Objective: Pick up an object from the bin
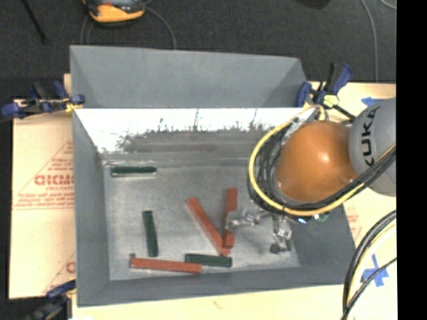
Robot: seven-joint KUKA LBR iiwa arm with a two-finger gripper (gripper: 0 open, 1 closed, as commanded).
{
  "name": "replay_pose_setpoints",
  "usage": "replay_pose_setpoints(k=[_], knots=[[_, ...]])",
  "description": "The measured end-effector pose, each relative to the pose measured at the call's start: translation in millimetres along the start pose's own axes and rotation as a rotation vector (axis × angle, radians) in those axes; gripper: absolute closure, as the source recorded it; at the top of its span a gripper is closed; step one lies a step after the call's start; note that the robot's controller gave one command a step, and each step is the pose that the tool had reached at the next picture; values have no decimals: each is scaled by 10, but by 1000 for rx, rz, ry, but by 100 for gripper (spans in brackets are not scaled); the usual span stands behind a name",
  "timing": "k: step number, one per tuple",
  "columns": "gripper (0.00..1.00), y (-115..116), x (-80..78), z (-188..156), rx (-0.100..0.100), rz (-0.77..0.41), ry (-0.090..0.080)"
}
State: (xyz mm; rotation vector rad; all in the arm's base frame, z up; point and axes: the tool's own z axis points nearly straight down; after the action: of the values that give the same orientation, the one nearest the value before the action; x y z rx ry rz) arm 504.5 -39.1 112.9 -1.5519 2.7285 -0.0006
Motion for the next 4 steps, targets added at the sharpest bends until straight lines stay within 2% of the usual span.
replay_pose_setpoints(k=[1,2,3,4], knots=[[0,-171,-525,-52,-3,209,1],[100,365,-488,397,7,-48,-6],[100,365,-487,397,7,-49,-6],[100,338,-530,-61,-7,-55,4]])
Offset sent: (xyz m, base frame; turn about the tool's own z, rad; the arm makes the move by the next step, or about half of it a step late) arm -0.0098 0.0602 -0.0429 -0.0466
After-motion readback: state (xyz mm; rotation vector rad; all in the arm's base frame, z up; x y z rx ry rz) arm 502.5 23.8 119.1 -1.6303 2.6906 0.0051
